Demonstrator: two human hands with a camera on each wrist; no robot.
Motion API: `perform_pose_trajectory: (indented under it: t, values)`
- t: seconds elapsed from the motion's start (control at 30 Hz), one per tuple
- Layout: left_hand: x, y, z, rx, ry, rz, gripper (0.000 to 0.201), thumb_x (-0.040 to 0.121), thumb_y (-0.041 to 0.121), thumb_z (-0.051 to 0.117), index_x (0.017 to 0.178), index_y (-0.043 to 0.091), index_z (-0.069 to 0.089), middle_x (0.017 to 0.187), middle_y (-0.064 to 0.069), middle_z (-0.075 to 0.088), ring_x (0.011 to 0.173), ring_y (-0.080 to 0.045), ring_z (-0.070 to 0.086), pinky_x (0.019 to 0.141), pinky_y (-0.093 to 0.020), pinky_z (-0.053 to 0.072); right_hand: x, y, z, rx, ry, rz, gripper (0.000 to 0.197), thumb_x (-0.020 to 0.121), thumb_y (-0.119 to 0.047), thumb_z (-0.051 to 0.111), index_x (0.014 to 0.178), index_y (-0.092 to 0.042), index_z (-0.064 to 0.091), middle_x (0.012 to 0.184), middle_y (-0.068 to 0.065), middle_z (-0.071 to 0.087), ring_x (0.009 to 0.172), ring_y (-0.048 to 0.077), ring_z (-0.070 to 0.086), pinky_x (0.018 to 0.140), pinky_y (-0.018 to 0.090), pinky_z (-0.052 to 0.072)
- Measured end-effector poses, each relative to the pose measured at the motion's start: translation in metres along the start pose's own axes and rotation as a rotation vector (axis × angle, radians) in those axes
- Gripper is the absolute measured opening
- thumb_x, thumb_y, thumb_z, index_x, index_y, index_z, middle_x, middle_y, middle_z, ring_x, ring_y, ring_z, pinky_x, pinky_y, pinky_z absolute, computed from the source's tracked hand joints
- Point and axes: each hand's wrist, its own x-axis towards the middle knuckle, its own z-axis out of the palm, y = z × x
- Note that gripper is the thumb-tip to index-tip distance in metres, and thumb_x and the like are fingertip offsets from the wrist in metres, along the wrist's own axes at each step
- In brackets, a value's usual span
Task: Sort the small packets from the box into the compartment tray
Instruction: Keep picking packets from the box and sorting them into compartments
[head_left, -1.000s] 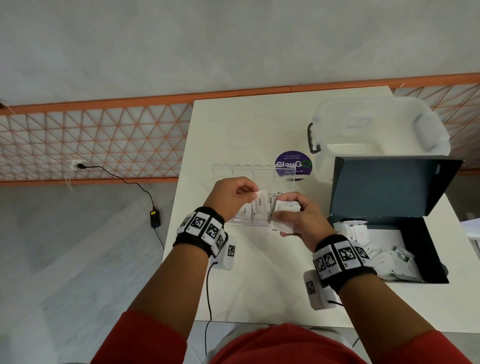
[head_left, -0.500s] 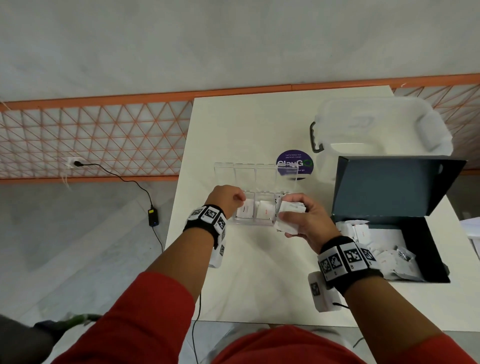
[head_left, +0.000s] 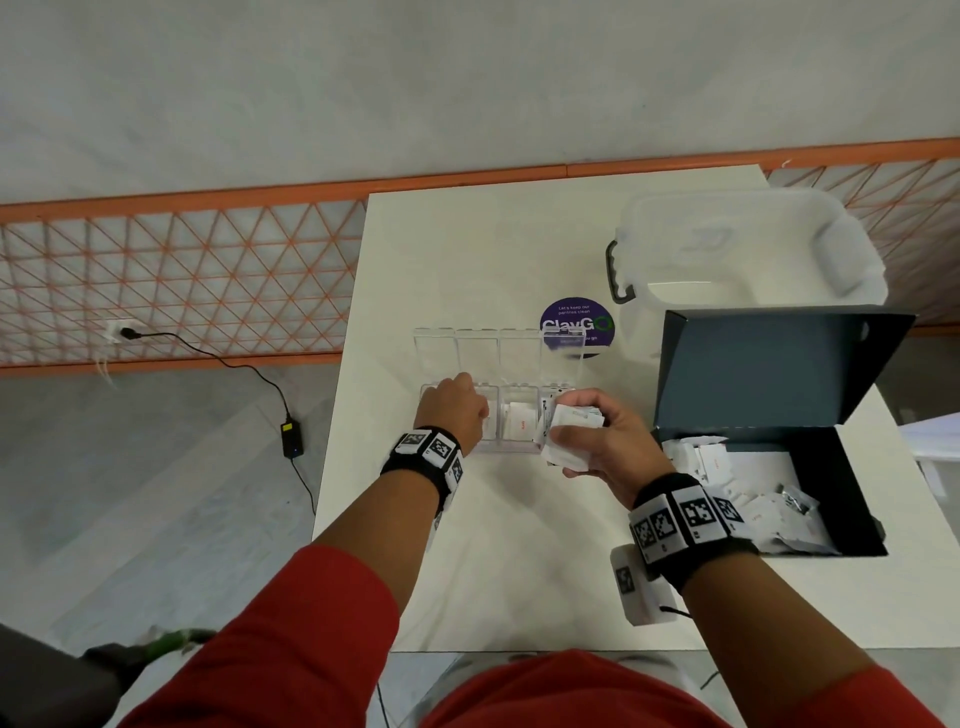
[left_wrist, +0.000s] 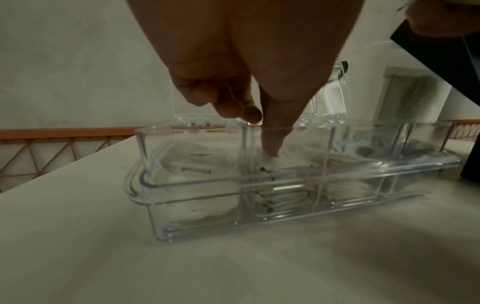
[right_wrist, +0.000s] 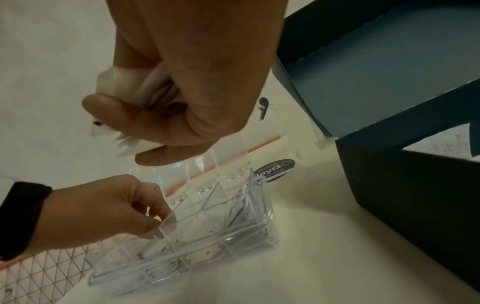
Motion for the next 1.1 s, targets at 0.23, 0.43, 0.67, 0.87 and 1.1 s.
perform_pose_trajectory:
  t: [0.23, 0.43, 0.67, 0.87, 1.1]
  values:
    - [-0.008, -0.002, -0.009, -0.145, 0.018, -0.03, 0.023, 0.092, 0.021, 0.053, 0.107, 0.023, 0.07, 0.109, -0.001, 0.054, 0.097, -0.021, 0.056, 0.089, -0.032, 0.043, -0.002, 0.002, 0.004, 0.004, -0.002, 0.028, 0.024, 0.081, 0.004, 0.074, 0.088, -0.018, 0.068, 0.089, 0.006, 0.07, 0.07, 0.029, 0.07, 0.049, 0.03, 0.052]
    - [-0.032, 0.026, -0.048, -0.816, 0.039, 0.093, 0.014, 0.081, 0.028, 0.067, 0.093, 0.034, 0.068, 0.08, 0.012, 0.059, 0.063, 0.001, 0.051, 0.065, -0.019, 0.045, -0.004, 0.004, 0.007, 0.024, -0.002, 0.075, 0.013, 0.087, -0.01, 0.074, 0.096, -0.016, 0.067, 0.085, 0.011, 0.07, 0.067, 0.03, 0.07, 0.048, 0.029, 0.051]
    - [-0.045, 0.045, -0.057, -0.909, -0.121, 0.073, 0.056, 0.066, 0.026, 0.086, 0.113, 0.035, 0.058, 0.092, 0.013, 0.058, 0.067, -0.002, 0.057, 0.068, -0.021, 0.052, -0.007, 0.002, 0.008, 0.072, -0.042, 0.126, 0.021, 0.085, -0.011, 0.073, 0.105, -0.015, 0.067, 0.091, 0.009, 0.072, 0.074, 0.028, 0.071, 0.052, 0.029, 0.054]
    - [-0.045, 0.035, -0.063, -1.075, -0.095, -0.009, 0.044, 0.073, 0.01, 0.08, 0.102, 0.033, 0.055, 0.095, 0.001, 0.068, 0.073, -0.011, 0.065, 0.071, -0.029, 0.056, -0.009, 0.003, 0.005, 0.1, -0.077, 0.144, 0.043, 0.075, 0.018, 0.066, 0.099, -0.017, 0.063, 0.092, 0.009, 0.073, 0.074, 0.029, 0.072, 0.051, 0.028, 0.054]
    - [-0.05, 0.021, -0.066, -1.204, -0.026, -0.063, 0.037, 0.082, -0.003, 0.063, 0.102, 0.028, 0.063, 0.095, 0.002, 0.067, 0.086, -0.017, 0.066, 0.074, -0.031, 0.058, -0.01, 0.003, 0.007, 0.114, -0.059, 0.11, 0.039, 0.077, 0.017, 0.067, 0.093, -0.019, 0.068, 0.098, 0.012, 0.072, 0.072, 0.034, 0.071, 0.049, 0.03, 0.054]
